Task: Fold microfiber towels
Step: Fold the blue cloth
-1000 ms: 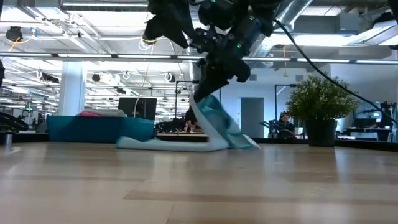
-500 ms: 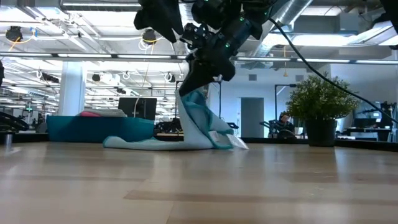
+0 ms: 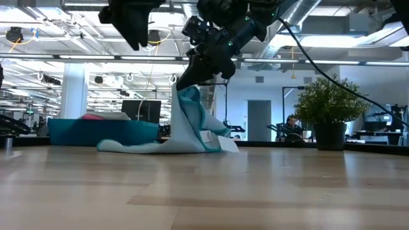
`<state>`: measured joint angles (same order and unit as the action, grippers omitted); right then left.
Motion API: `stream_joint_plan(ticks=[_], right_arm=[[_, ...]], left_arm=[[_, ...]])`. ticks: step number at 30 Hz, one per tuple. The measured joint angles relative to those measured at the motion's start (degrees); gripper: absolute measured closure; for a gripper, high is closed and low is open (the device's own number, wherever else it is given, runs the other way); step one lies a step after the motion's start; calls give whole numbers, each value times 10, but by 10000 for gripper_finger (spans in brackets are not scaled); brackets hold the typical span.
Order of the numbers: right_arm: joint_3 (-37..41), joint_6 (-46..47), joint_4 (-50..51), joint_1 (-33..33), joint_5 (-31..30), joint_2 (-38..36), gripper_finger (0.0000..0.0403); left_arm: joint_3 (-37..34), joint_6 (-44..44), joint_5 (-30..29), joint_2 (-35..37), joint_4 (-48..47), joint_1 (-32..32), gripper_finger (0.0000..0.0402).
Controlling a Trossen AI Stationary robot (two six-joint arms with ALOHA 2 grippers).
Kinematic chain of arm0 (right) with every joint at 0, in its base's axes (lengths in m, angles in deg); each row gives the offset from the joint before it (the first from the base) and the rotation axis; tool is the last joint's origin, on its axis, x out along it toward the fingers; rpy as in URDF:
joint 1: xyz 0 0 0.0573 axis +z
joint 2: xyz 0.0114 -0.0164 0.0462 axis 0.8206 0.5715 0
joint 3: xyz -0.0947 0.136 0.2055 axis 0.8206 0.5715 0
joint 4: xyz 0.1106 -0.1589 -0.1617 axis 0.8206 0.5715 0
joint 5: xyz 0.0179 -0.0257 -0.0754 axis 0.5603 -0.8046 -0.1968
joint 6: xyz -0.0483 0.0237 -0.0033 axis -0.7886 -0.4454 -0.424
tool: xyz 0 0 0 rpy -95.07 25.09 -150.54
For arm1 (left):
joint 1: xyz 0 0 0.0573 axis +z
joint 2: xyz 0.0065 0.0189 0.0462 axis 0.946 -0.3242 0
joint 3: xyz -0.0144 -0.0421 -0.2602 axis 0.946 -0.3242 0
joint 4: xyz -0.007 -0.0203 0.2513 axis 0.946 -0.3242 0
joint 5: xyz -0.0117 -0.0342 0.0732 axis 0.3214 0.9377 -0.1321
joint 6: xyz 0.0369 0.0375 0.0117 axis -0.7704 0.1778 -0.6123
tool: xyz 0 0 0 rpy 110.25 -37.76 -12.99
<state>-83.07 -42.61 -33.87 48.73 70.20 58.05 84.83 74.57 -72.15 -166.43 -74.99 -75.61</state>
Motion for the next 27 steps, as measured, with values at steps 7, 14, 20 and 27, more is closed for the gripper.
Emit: stream_joint_plan(ticks=[7,14,20,27], right_arm=[[0,2,-1,0,3,0,402],[0,2,16,-1,3,0,402],[0,10,26,-1,3,0,402],[0,21,37,-5,3,0,401]], left_arm=[[-56,-20,4,-1,105,0,246],[-122,-17,23,-1,181,-4,246],[-178,-12,14,-1,288,-11,246],[-251,-17,-12,-1,418,-14,246]])
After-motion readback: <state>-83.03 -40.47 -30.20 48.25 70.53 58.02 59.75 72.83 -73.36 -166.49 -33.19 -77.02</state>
